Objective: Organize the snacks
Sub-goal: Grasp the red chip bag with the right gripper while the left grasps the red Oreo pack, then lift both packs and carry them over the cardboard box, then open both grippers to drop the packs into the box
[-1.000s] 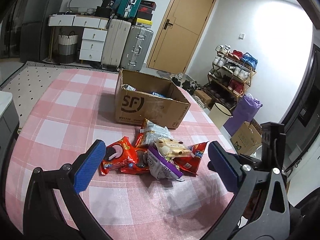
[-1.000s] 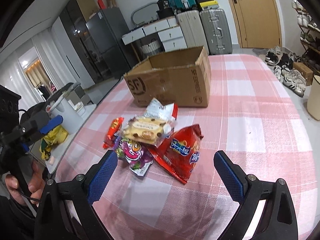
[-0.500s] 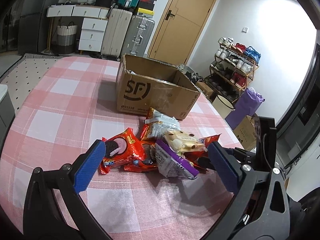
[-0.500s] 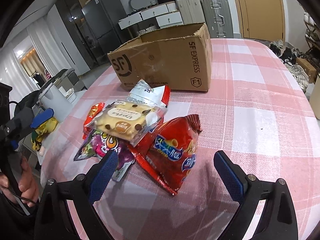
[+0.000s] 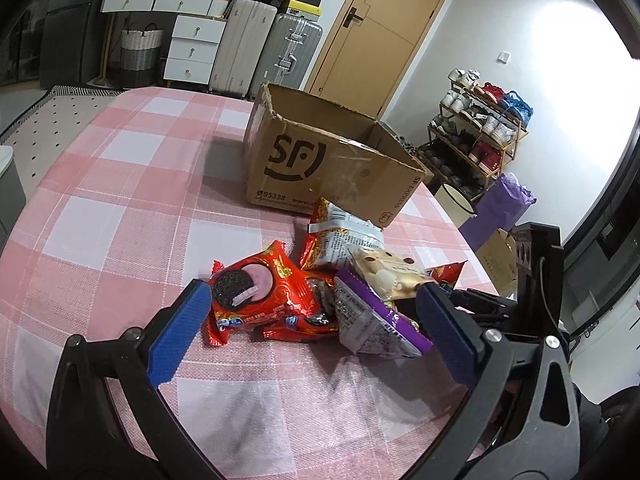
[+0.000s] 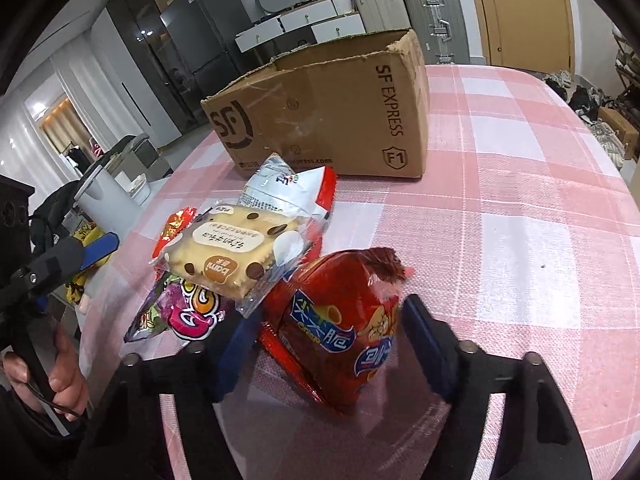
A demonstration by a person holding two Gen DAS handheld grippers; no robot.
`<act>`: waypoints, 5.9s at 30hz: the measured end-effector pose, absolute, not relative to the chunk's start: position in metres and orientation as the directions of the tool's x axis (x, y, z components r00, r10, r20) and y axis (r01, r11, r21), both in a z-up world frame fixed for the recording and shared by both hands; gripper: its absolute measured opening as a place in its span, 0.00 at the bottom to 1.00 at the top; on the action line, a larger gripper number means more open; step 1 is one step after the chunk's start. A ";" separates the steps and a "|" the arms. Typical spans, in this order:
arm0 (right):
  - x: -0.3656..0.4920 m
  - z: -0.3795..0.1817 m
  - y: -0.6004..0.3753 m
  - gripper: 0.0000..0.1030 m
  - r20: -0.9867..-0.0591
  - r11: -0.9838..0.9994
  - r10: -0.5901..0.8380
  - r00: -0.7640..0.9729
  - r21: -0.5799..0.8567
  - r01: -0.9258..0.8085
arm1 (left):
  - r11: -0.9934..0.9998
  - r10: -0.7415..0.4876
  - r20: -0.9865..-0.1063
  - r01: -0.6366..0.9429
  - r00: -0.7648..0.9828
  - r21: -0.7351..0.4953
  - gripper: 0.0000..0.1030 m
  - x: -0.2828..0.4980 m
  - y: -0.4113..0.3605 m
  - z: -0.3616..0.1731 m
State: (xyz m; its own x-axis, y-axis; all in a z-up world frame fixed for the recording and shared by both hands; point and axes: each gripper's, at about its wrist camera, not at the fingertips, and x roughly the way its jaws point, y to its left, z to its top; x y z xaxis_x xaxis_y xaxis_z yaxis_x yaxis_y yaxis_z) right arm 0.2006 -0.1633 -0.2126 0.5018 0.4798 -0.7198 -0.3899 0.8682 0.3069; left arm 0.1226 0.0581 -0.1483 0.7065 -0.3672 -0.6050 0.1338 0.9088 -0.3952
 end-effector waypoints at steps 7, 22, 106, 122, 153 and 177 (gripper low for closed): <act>0.195 -0.216 -0.160 0.44 -0.707 0.859 0.495 0.505 0.310 -0.408 | 0.905 -0.371 -0.610 0.125 0.701 -0.407 0.99 0.125 0.060 -0.153; 0.186 -0.205 -0.185 0.44 -0.668 0.861 0.506 0.545 0.357 -0.362 | 0.908 -0.356 -0.611 0.107 0.707 -0.405 0.99 0.121 0.066 -0.149; 0.134 -0.064 -0.193 0.44 -0.466 0.821 0.571 0.676 0.342 -0.457 | 0.923 -0.326 -0.549 0.134 0.770 -0.359 0.43 0.127 0.059 -0.061; 0.162 0.027 -0.161 0.45 -0.395 0.804 0.595 0.700 0.262 -0.534 | 0.933 -0.340 -0.488 0.224 0.804 -0.281 0.43 0.146 0.010 0.047; 0.357 0.005 -0.121 0.45 -0.510 0.855 0.511 0.692 0.222 -0.468 | 0.950 -0.296 -0.611 0.158 0.734 -0.270 0.43 0.368 0.016 0.013; 0.383 -0.036 -0.136 0.72 -0.528 0.864 0.500 0.687 0.253 -0.434 | 0.957 -0.280 -0.679 0.136 0.679 -0.258 0.66 0.388 0.023 -0.052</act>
State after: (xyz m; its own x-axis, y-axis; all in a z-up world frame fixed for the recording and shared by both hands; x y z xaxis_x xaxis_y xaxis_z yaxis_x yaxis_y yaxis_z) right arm 0.3832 -0.1358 -0.0357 0.6869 0.4996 -0.5278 -0.4341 0.8645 0.2533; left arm 0.3884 0.0234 -0.0517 0.6786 -0.2797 -0.6792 0.1364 0.9566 -0.2576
